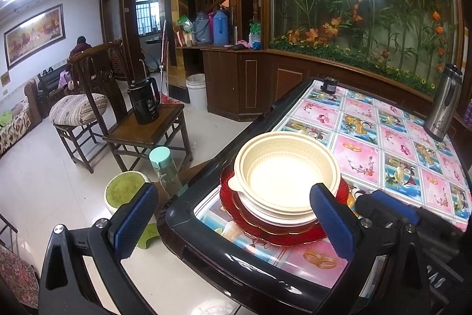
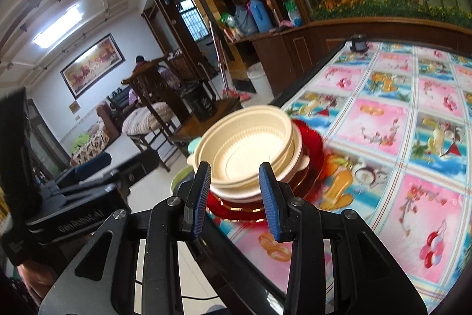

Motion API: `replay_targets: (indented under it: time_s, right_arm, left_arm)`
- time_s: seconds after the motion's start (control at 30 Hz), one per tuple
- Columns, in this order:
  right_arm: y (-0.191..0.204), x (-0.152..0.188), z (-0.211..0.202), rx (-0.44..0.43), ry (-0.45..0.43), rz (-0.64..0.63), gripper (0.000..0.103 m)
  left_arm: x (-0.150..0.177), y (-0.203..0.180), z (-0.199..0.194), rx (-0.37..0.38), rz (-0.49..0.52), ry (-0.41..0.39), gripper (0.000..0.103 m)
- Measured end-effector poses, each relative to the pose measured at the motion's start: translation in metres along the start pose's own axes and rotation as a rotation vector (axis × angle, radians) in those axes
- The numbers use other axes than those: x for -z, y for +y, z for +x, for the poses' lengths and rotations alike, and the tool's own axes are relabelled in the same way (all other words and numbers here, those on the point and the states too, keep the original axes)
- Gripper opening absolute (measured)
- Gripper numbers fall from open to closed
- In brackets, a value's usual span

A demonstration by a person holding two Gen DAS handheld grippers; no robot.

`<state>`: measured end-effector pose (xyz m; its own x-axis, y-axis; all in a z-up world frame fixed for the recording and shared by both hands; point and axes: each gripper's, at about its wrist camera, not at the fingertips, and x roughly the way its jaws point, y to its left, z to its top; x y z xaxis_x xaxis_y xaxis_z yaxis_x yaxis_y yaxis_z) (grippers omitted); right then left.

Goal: Organize plates and bowls

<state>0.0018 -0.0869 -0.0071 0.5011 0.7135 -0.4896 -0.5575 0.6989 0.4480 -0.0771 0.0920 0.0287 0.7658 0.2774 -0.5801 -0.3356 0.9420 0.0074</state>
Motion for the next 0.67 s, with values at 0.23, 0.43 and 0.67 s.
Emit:
replay_targets:
  time_s: [0.23, 0.43, 0.67]
  right_arm:
    - [0.0052, 0.0044, 0.0038, -0.002, 0.011, -0.014, 0.034]
    - [0.0056, 0.0042, 0.0031, 0.002, 0.003, -0.009, 0.034]
    - [0.0050, 0.0061, 0.0050, 0.009, 0.011, -0.003, 0.034]
  left_arm:
    - [0.0001, 0.0033, 0.0005, 0.000, -0.009, -0.016, 0.103]
    - [0.0006, 0.0034, 0.0032, -0.003, 0.003, -0.009, 0.102]
    - [0.0018, 0.0028, 0.0080, -0.020, 0.020, 0.003, 0.102]
